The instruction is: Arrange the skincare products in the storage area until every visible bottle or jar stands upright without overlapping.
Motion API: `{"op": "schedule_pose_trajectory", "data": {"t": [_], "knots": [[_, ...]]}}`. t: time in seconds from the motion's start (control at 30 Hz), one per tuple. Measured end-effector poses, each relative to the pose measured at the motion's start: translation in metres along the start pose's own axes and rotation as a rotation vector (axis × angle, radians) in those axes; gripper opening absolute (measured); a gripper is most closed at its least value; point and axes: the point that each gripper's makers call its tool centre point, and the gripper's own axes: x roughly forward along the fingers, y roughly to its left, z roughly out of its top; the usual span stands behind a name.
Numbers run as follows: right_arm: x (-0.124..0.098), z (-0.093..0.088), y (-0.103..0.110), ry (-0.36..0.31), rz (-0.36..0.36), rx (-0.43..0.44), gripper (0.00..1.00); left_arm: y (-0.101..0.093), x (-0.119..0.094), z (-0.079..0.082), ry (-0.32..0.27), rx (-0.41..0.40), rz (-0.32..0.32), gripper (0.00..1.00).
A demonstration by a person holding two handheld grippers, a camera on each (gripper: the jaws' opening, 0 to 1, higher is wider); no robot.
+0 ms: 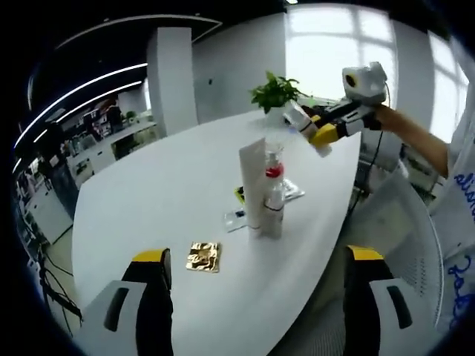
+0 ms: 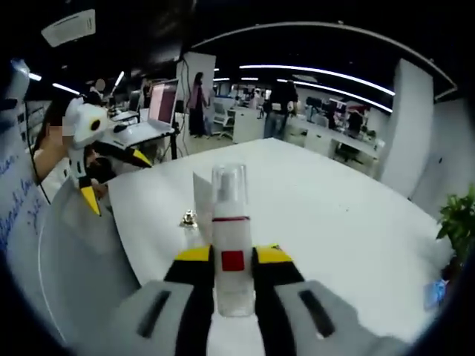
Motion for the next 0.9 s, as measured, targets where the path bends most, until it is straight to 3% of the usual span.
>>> {"op": "schedule_pose_trajectory", "data": {"t": [0.27, 0.53, 0.73, 0.9], "knots": [[0.014, -0.001, 0.029, -0.015, 0.071, 0.028, 0.19, -0.007, 0.000, 0.010, -0.047, -0.002, 0.000, 0.86], [0.029, -0.001, 0.054, -0.021, 0.129, 0.046, 0.19, -0.014, 0.005, 0.019, -0.101, -0.022, -0.034, 0.73], [0.037, 0.000, 0.064, -0.029, 0.152, 0.073, 0.19, -0.023, 0.008, 0.036, -0.208, -0.122, -0.093, 0.60], [0.043, 0.002, 0.073, -0.042, 0.172, 0.087, 0.19, -0.024, 0.016, 0.038, -0.241, -0.206, -0.124, 0.52]]}}
